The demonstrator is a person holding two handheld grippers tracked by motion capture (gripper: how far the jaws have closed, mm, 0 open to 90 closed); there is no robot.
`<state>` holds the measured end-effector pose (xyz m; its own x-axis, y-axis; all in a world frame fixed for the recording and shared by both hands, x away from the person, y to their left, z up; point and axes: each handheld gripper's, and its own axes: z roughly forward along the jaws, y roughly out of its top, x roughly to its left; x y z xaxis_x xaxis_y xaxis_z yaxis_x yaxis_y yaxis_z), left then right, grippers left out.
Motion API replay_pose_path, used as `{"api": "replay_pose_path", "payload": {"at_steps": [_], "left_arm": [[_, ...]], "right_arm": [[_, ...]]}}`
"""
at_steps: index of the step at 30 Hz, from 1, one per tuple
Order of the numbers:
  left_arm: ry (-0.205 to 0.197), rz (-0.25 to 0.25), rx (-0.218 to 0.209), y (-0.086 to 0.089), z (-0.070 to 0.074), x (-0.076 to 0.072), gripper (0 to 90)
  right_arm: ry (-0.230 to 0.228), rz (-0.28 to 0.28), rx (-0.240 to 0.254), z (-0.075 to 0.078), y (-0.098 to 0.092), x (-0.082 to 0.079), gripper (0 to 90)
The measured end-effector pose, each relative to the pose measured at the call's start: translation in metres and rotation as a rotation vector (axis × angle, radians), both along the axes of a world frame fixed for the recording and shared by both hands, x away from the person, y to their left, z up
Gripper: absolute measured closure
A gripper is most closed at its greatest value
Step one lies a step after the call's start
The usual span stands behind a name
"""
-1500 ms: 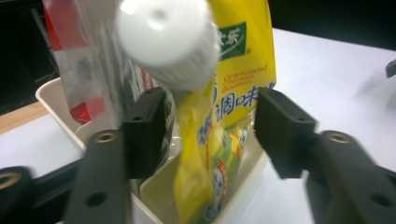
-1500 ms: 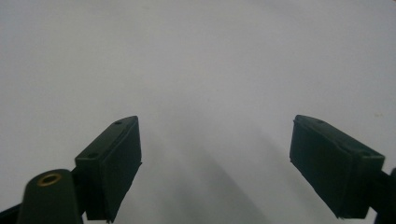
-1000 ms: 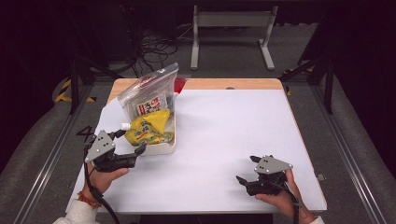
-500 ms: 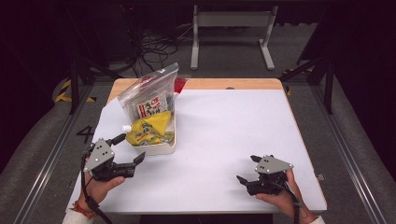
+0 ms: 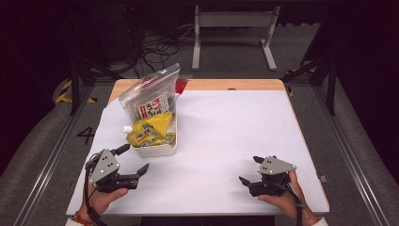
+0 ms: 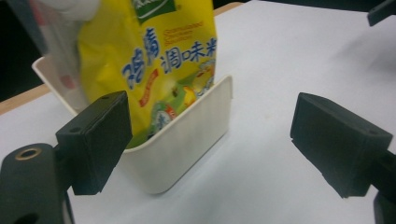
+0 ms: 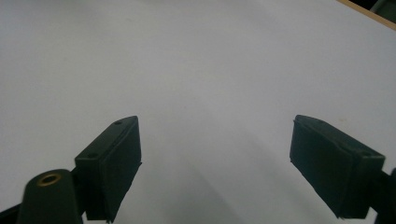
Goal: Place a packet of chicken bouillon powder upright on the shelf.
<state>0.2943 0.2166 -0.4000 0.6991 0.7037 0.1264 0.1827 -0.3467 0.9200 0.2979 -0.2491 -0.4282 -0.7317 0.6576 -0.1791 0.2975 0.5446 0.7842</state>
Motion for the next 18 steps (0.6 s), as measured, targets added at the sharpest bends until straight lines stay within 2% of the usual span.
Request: {"api": "replay_pose_path", "payload": {"at_steps": [11, 18], "left_arm": [[0.014, -0.069, 0.035, -0.02, -0.008, -0.005, 13.6], [0.041, -0.108, 0.054, -0.033, -0.015, -0.004, 13.0]], "right_arm": [[-0.011, -0.007, 0.001, 0.002, -0.003, 0.0, 16.4], [-0.023, -0.009, -0.011, 0.002, -0.005, -0.001, 16.7]]}}
